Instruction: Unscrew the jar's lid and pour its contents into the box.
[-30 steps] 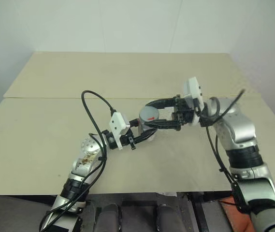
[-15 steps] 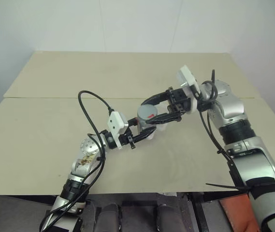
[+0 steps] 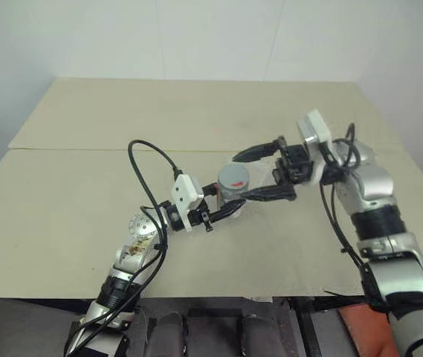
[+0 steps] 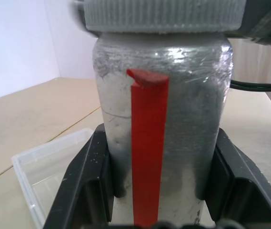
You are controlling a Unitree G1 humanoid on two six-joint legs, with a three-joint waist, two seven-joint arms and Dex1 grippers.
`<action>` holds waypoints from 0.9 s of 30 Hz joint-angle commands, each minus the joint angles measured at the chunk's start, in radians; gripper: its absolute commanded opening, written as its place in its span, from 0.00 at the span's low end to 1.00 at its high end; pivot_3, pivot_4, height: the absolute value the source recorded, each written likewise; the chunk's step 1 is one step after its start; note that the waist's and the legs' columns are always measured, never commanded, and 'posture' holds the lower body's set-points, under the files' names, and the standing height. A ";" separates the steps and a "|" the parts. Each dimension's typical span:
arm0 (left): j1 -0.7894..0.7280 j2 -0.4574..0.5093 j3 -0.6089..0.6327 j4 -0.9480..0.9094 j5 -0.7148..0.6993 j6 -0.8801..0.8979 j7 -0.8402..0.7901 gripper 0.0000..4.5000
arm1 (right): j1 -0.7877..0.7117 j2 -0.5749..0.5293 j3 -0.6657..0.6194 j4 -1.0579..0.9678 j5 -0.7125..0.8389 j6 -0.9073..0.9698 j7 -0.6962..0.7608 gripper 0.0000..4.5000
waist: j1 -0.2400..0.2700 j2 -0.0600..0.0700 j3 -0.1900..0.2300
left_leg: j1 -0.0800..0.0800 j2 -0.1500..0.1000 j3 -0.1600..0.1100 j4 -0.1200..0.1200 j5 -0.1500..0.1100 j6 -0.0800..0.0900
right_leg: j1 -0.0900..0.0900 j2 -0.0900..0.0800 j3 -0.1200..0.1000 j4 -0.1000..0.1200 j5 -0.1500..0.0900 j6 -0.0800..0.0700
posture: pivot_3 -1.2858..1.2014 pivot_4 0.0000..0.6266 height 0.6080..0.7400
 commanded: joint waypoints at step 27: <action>-0.063 -0.102 0.003 0.083 0.137 -0.107 0.201 0.45 | 0.389 0.358 0.101 -0.922 -0.441 0.432 -1.330 1.00 | 0.005 0.000 0.000 | -0.002 -0.001 0.000 0.001 0.000 0.000 | -0.001 0.001 0.000 0.000 0.000 0.000 | 0.52 0.24 1.00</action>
